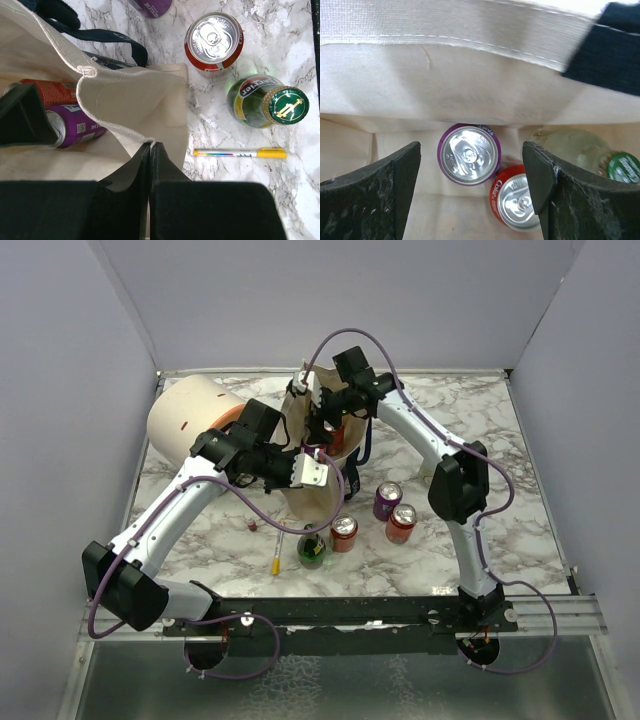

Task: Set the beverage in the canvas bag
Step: Place the drink in the canvas bag.

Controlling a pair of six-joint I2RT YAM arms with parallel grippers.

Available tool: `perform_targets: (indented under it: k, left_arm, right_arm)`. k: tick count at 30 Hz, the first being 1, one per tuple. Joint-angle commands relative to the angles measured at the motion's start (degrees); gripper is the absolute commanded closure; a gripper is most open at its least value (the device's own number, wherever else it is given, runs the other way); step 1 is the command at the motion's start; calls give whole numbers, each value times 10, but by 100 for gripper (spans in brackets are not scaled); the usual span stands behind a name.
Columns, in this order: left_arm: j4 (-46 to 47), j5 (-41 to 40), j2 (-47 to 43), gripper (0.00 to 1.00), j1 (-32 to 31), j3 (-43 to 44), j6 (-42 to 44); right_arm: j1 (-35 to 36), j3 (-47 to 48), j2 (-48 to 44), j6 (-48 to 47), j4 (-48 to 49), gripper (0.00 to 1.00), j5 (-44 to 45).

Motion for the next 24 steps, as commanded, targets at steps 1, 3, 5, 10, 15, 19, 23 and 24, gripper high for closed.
perform_targets:
  k: [1,3,5,10,15,19,23,24]
  left_arm:
    - [3,-6,0,100,5,-10,-4]
    - [3,-5,-2,100,5,-11,-5]
    - [4,-3,-4,100,4,-13,-5]
    - [6,0,-6,100,5,-12,-5]
    - [8,4,-2,100,4,-6,-5]
    - [13,12,2,100,4,1,-15]
    - [25,20,4,100,4,5,-30]
    - [28,22,5,100,3,6,-31]
  right_arm:
    - [-25,10,-38,64,33,19,-27]
    - [-36,11,-46,87,46,19,-33]
    - [-44,13,-57,110,60,19,-38]
    - [-53,19,-84,149,81,20,-40]
    - [-54,16,-123,166,90,20,-31]
    - [-57,-14,-172,175,106,20,-6]
    - [-74,-89,-239,177,128,21,32]
    - [-80,-111,-256,178,135,21,42]
